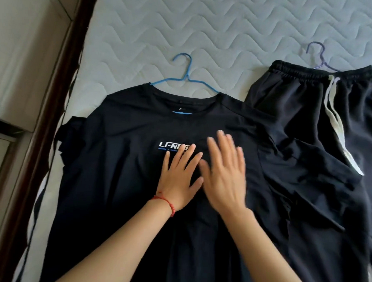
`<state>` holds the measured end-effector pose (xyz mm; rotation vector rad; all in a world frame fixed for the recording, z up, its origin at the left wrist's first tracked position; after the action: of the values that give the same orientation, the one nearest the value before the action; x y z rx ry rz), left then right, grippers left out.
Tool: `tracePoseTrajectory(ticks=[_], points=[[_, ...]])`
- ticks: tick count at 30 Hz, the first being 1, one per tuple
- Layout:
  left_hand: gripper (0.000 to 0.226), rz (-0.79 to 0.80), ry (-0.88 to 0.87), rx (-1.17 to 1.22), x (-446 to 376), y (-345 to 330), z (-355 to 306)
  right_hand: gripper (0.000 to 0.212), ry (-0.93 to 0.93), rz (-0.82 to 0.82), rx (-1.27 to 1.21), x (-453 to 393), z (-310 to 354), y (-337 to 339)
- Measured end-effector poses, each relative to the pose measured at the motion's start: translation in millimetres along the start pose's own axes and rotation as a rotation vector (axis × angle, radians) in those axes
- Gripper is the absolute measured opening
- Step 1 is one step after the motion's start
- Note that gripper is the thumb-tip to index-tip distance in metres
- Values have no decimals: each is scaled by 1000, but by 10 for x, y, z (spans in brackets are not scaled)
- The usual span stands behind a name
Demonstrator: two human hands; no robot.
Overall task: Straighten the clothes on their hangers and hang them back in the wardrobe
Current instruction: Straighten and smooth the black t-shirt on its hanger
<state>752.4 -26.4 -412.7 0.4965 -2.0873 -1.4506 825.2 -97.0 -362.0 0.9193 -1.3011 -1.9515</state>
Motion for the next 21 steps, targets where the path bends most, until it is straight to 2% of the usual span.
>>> tracePoseTrajectory(ticks=[1, 3, 6, 10, 12, 14, 17, 21], points=[[64, -7, -30, 92, 3, 60, 38, 51, 39, 26, -36, -71, 155, -97], [48, -180, -28, 179, 94, 297, 263, 51, -5, 63, -126, -184, 344, -314], [32, -450, 121, 244, 266, 734, 1018, 50, -7, 135, -138, -225, 656, -656], [29, -627, 333, 285, 283, 1177, 2037, 48, 14, 141, -20, -204, 723, -876], [32, -596, 483, 325, 222, 1276, 2419, 48, 11, 137, -10, -208, 711, -888], [43, -441, 549, 428, 84, 1251, 2592, 48, 18, 133, 0, -217, 725, -873], [58, -219, 524, 535, -110, 1166, 2560, 48, 9, 136, 7, -214, 713, -885], [50, -142, 487, 444, -267, 1168, 2526, 47, 7, 137, 28, -226, 715, -889]])
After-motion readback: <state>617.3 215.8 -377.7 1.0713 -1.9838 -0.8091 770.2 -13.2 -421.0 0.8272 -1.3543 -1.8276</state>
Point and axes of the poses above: each hand's wrist, its own x-axis away from the middle knuckle, its own y-axis out of the back of the hand, z = x × y, the point moved 7 cm from there along -x, towards the middle knuckle, and after that the axes turned 8 degrees about y, right-handed, at the moved point
